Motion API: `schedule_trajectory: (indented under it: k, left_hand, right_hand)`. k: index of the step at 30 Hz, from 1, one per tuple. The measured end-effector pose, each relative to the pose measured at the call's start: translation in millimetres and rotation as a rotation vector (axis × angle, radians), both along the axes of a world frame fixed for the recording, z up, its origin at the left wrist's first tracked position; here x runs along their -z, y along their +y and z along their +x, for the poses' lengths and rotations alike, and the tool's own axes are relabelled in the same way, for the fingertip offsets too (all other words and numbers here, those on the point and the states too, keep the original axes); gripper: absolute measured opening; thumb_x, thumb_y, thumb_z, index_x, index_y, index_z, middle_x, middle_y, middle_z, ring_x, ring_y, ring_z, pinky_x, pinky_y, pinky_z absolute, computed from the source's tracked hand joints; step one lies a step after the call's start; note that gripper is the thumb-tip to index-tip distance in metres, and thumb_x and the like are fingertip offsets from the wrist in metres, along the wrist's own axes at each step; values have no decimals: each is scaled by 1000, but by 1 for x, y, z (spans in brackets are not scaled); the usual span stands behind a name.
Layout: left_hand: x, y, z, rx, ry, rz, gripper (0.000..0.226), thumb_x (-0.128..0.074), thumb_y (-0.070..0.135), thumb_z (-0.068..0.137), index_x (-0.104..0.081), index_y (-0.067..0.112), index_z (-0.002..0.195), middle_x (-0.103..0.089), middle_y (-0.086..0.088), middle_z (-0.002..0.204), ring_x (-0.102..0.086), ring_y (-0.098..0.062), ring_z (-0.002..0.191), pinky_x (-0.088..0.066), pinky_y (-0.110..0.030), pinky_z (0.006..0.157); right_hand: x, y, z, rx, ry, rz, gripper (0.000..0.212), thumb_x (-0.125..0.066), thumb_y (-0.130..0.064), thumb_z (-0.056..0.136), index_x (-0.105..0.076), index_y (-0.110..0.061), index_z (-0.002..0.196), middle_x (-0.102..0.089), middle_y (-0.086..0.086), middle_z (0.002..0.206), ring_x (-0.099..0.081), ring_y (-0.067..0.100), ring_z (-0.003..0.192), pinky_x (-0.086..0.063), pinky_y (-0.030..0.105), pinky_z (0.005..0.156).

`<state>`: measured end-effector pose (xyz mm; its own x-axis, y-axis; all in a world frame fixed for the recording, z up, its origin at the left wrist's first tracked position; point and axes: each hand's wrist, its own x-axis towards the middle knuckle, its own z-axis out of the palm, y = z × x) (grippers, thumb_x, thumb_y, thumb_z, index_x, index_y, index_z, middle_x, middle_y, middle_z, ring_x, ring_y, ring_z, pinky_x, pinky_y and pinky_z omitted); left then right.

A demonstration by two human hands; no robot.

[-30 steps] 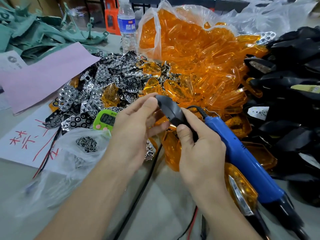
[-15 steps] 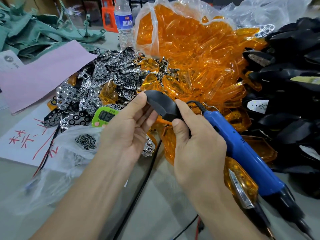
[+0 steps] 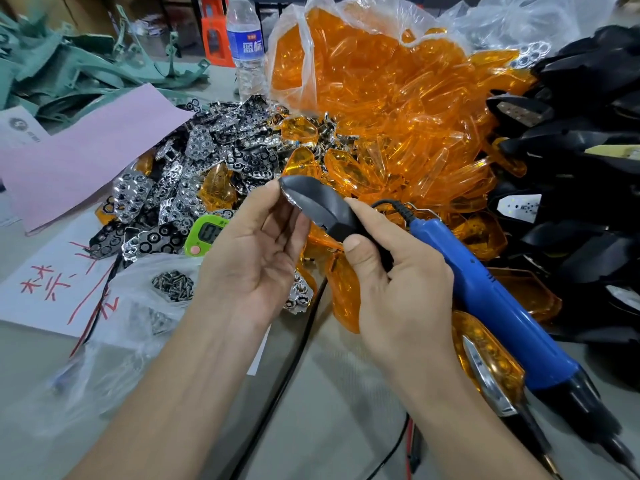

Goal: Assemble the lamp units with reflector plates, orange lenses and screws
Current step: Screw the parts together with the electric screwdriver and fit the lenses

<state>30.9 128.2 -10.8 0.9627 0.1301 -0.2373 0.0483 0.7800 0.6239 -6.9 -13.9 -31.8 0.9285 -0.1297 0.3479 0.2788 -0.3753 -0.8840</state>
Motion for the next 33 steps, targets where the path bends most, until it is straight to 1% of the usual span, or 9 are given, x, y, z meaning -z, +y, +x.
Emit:
schedule_trajectory:
  k: [6, 9, 11, 16, 20, 24, 28, 31, 33]
  left_hand:
    - [3, -1, 3, -71, 13, 164, 42, -60, 13, 95, -77, 19, 57, -71, 1, 70, -67, -8, 61, -55, -18, 55]
    - [6, -5, 5, -142, 43, 426, 29, -59, 6, 95, -80, 14, 76, -74, -8, 78, -69, -14, 67, -56, -22, 56]
    - [9, -8, 6, -220, 61, 548, 27, -56, -1, 95, -78, 11, 84, -75, -10, 80, -72, -18, 72, -57, -24, 56]
    - [10, -8, 4, -290, -40, 704, 41, -54, -12, 92, -80, 17, 82, -78, -6, 82, -75, -24, 82, -59, -27, 61]
    - [8, -6, 3, -351, -103, 885, 37, -58, -10, 88, -82, 18, 89, -80, -5, 82, -77, -25, 82, -62, -36, 69]
    - [3, -10, -1, -225, -62, 668, 29, -59, 0, 96, -77, 16, 112, -77, -3, 100, -74, -17, 92, -61, -27, 69]
    - [4, -14, -5, 75, -153, 510, 64, -66, 2, 83, -54, 27, 141, -62, 0, 108, -70, -18, 105, -63, -41, 86]
    - [3, -14, -4, 42, -194, 579, 63, -59, -7, 81, -59, 26, 135, -62, 3, 96, -66, -14, 86, -64, -46, 79]
    - [1, -14, -4, -32, -190, 585, 52, -56, -10, 89, -62, 24, 127, -62, -5, 100, -68, -14, 88, -61, -34, 68]
  right_hand:
    - [2, 0, 1, 4, -2, -37, 39, -65, -27, 99, -64, -37, 137, -69, -29, 101, -63, -9, 96, -48, 8, 84]
    - [1, 1, -1, 48, 3, -168, 41, -61, -32, 101, -59, -39, 142, -68, -18, 99, -63, 7, 91, -56, 29, 84]
    - [2, 5, -4, 79, -30, -256, 42, -57, -33, 102, -56, -35, 144, -62, -13, 92, -60, 11, 79, -58, 40, 74]
    - [0, 9, -7, 135, -73, -268, 45, -49, -40, 101, -56, -34, 145, -58, -9, 87, -59, 17, 73, -56, 48, 66]
    - [0, 10, -8, 120, -44, -209, 41, -58, -32, 102, -58, -35, 143, -63, -9, 89, -61, 16, 79, -56, 46, 73]
    - [0, 7, -3, 113, 17, -115, 39, -60, -31, 101, -62, -37, 139, -73, -10, 98, -59, 6, 82, -56, 39, 83]
    - [0, 2, 0, 108, 32, -26, 35, -59, -30, 101, -65, -38, 135, -69, -20, 90, -59, 3, 78, -54, 31, 78]
    - [0, -1, 3, 87, 46, 4, 33, -59, -31, 100, -67, -41, 131, -68, -25, 85, -60, -1, 79, -51, 19, 76]
    - [1, -2, 5, 69, 46, 14, 32, -60, -31, 100, -68, -44, 129, -71, -25, 88, -62, -3, 85, -49, 13, 75]
